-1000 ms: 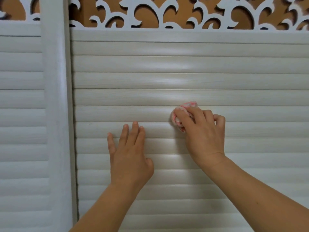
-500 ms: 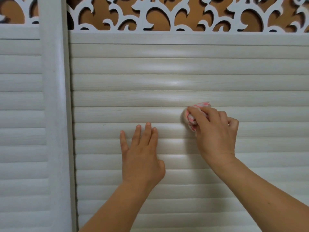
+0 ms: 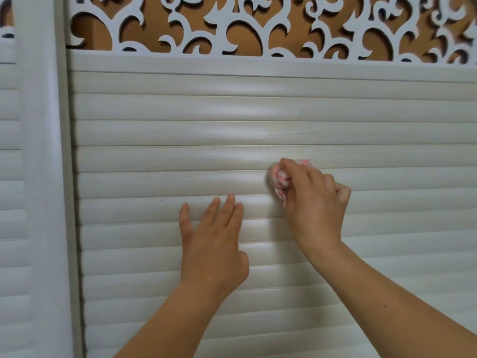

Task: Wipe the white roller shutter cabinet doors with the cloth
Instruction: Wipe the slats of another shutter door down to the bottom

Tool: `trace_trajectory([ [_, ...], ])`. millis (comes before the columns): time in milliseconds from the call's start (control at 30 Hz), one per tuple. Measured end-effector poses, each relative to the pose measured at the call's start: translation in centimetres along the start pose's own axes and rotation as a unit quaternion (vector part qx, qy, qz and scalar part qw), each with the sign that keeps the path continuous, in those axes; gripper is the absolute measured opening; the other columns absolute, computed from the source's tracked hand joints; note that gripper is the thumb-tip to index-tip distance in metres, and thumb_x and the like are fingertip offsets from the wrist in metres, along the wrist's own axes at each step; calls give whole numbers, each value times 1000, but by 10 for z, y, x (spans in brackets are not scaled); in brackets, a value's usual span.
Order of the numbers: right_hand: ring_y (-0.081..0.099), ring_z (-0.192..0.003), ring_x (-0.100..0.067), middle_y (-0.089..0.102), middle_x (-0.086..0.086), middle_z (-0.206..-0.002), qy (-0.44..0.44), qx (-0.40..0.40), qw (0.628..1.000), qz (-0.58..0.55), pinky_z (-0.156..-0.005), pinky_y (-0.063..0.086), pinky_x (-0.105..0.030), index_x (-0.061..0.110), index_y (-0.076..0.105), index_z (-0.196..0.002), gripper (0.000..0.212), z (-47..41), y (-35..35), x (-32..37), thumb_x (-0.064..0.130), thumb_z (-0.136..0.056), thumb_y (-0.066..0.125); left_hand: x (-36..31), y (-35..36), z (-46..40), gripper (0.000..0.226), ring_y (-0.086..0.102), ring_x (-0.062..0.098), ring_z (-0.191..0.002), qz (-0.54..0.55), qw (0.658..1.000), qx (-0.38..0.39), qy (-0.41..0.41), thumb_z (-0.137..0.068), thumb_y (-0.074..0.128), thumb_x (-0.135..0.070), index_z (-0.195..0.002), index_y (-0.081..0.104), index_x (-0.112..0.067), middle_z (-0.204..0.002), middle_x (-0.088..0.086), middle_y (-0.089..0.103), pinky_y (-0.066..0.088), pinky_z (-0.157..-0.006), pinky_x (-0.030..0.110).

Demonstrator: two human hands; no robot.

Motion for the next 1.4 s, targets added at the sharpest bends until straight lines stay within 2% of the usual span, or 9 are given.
trace_trajectory([
  [133,58,-80,-23,66,8,-103,-89,7,995,48,-73,19,-32,34,65,-104,31,0,11,36,19,-81,52,6,-3,-1,70,10,11,-144,4,999,-40,19,-83,41,-31,-148,18,-26,-157,-8,8,-11,-108,56],
  [300,59,-76,-26,67,4,-104,-116,-16,990,77,-74,21,-33,31,69,-104,38,3,14,29,22,-79,42,14,-1,-1,63,58,19,-116,33,996,-69,42,-59,47,-27,-117,65,-14,-129,2,58,18,-102,57],
  [533,58,-72,-29,67,-2,-95,-81,-9,989,122,-69,18,-32,29,68,-97,39,-6,3,-4,15,-74,40,10,-6,-2,65,53,16,-121,12,998,-37,56,-59,52,-29,-123,61,-17,-136,-1,53,16,-103,57],
  [633,58,-71,-30,66,-4,-92,-64,-1,989,137,-67,18,-32,28,68,-93,39,-10,-1,-13,16,-73,38,10,-7,-4,67,6,8,-143,-34,997,-4,69,-87,37,-33,-149,10,-26,-157,-9,-1,-13,-106,55],
  [733,58,-72,-32,66,-8,-92,-34,15,988,152,-67,17,-33,27,68,-92,36,-11,-2,-24,10,-71,45,13,-6,-2,68,-7,8,-143,-59,996,4,69,-92,31,-36,-148,-4,-27,-156,-10,-14,-18,-106,57],
  [933,48,-101,-33,54,-7,-122,47,76,971,222,-80,20,-37,32,57,-118,46,-15,-14,-59,4,-84,48,20,-10,-1,67,-5,7,-143,-52,996,-2,67,-91,33,-35,-149,0,-27,-156,-11,-11,-20,-103,54],
  [1133,45,-107,-31,53,-8,-122,150,70,964,208,-82,22,-37,26,54,-121,36,-14,-8,-46,11,-91,40,17,-6,-5,67,-2,8,-143,-22,998,-6,55,-89,35,-37,-148,6,-29,-157,-12,-6,-18,-105,53],
  [1267,59,-77,-28,66,-5,-89,32,17,988,148,-70,22,-32,24,69,-91,27,-5,9,12,15,-73,51,21,-4,-5,63,55,20,-120,-1,996,-48,76,-60,53,-31,-120,63,-17,-133,1,55,13,-103,56],
  [1400,59,-69,-28,67,-4,-91,-71,37,982,171,-66,18,-32,26,70,-93,32,-10,2,-3,17,-74,46,22,-3,-4,62,64,23,-106,-3,993,-81,84,-49,56,-28,-107,70,-12,-119,5,65,19,-100,57],
])
Point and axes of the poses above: each hand's wrist, its own z-axis away from the middle knuckle, its own y-axis out of the palm, x = y × z, the point moved 4 cm from there along -z, towards the middle knuckle
